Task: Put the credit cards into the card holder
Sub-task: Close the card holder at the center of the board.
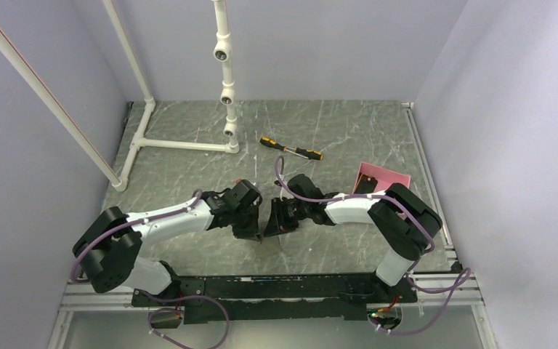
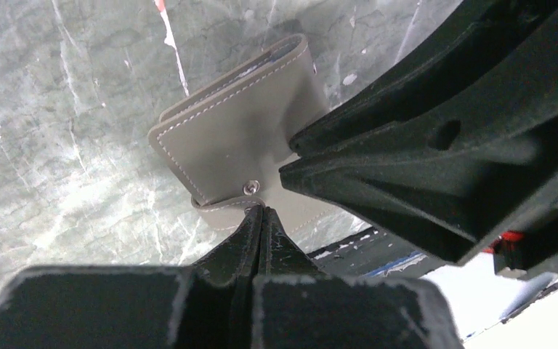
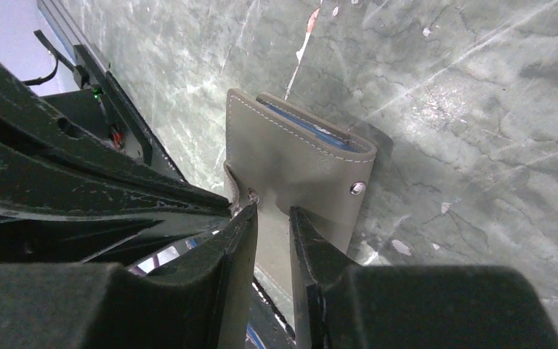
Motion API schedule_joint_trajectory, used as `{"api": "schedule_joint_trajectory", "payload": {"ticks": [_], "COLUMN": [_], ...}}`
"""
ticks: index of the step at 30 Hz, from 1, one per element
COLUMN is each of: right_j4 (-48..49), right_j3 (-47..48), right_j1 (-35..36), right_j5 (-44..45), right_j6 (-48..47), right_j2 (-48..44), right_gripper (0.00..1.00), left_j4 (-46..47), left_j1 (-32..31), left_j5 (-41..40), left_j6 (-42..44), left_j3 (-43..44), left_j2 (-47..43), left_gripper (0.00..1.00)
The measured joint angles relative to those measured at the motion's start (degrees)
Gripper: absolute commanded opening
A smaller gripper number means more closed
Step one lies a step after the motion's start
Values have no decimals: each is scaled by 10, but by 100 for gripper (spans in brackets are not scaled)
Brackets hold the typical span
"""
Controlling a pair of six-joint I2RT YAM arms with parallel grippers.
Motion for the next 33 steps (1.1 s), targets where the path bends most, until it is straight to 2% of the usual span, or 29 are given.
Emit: {"api": "schedule_joint_trajectory", "payload": {"ticks": [6, 19, 33], "right_j4": [12, 15, 15], "right_j3": [-2, -2, -2], "right_j1": [0, 0, 0], "right_j5": [-5, -6, -5], "right_j6": [5, 4, 4], "right_j2": [4, 6, 6], "right_gripper": [26, 26, 25], "left_j4": [0, 0, 0], "left_j1": [0, -2, -2], "left_j5": [-7, -44, -39], "left_j6": [8, 4, 5], "left_j3": [10, 10, 14], "left_j2": [25, 17, 18], "left_gripper": [0, 0, 0]}}
